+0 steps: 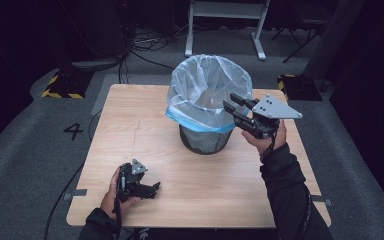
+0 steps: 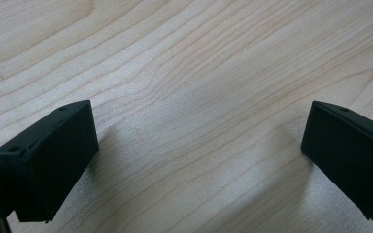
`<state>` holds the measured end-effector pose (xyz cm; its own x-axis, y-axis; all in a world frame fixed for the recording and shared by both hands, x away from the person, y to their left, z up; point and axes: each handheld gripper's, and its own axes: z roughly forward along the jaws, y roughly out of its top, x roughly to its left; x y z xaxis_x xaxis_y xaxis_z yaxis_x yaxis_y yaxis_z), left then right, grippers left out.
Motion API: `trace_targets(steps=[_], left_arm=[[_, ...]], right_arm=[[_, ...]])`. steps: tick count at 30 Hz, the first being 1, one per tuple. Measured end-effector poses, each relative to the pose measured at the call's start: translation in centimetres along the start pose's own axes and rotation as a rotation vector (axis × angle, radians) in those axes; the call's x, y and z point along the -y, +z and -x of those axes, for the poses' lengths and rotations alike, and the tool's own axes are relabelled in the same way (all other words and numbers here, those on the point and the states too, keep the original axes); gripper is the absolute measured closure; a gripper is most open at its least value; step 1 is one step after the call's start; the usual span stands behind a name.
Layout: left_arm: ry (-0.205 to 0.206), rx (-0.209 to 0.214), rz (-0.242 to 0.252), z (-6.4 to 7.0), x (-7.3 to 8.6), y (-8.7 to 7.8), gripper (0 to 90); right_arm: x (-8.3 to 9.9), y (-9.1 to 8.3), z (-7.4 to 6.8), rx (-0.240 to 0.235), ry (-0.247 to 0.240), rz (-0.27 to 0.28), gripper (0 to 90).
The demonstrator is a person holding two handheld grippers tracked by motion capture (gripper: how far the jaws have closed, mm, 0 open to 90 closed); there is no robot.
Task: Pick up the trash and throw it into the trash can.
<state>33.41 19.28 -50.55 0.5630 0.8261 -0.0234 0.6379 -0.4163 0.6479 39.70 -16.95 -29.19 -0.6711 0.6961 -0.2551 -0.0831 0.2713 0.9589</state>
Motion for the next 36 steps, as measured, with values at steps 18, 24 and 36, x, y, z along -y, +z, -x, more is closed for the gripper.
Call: trace_targets(steps=[18,24,36], left_arm=[[-0.009,0.003,-0.003,0.1,0.0,0.0,0.1],[-0.006,0.004,-0.001,0.1,0.0,0.0,0.1],[-0.005,0.005,-0.002,0.0,0.0,0.0,0.1]], right_arm=[[1.3,-1.5,0.5,0.049,0.087,0.021,41.1],[1.8,-3.0,0.6,0.028,0.095,0.032,36.3],[4.0,-5.5,0.3,-0.021,0.073,-0.012,30.8]])
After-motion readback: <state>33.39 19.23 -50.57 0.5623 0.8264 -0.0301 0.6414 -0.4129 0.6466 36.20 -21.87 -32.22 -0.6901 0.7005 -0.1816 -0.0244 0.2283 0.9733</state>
